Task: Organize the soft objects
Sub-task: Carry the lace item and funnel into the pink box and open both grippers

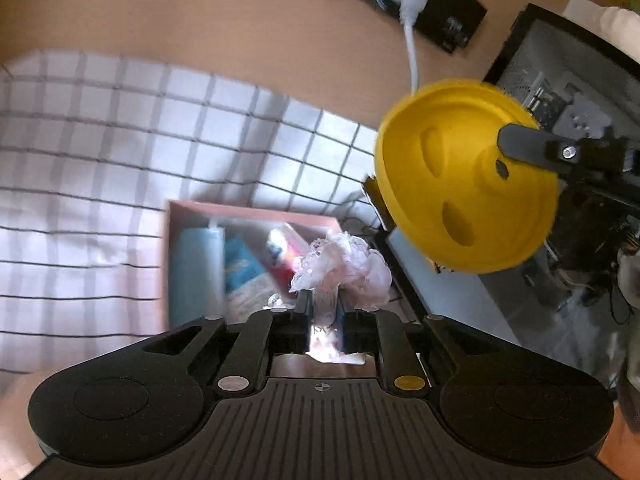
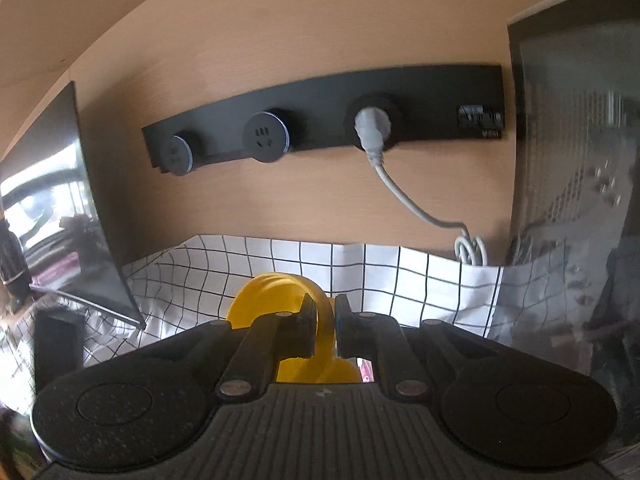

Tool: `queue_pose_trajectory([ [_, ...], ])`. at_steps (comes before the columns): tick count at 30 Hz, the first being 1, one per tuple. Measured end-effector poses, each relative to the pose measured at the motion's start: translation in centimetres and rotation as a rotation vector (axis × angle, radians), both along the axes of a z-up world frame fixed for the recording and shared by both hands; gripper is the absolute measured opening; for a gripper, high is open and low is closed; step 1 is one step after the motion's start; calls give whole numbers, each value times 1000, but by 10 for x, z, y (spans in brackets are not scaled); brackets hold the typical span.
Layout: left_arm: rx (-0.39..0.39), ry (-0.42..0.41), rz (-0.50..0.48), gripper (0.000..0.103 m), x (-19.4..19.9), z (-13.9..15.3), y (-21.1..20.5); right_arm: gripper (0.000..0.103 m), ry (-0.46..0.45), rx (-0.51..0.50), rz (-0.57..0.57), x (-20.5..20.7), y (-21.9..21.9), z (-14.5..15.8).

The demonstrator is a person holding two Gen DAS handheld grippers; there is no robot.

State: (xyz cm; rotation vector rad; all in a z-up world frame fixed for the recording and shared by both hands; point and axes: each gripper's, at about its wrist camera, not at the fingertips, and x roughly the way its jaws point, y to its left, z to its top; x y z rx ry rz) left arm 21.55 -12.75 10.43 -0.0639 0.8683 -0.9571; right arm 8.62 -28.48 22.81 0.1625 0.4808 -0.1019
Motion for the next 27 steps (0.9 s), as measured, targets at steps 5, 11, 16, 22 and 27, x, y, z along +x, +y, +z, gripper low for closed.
queue_pose_trajectory([
  [5, 113, 53, 14, 18, 12, -46, -31, 9, 42, -11, -41, 24, -6, -32],
  [11, 173, -16, 11, 18, 14, -47, -27, 10, 210, 23, -74, 52, -15, -98],
  [16, 141, -16, 55, 18, 10, -22, 9, 10, 246, 102, -71, 58, -23, -131],
  [22, 4, -51, 174, 18, 8, 16, 67, 10, 291, 57, -27, 68, -6, -148],
  [27, -43, -155, 286, 18, -7, 40, 125, 15, 344, 40, -4, 74, -1, -152],
])
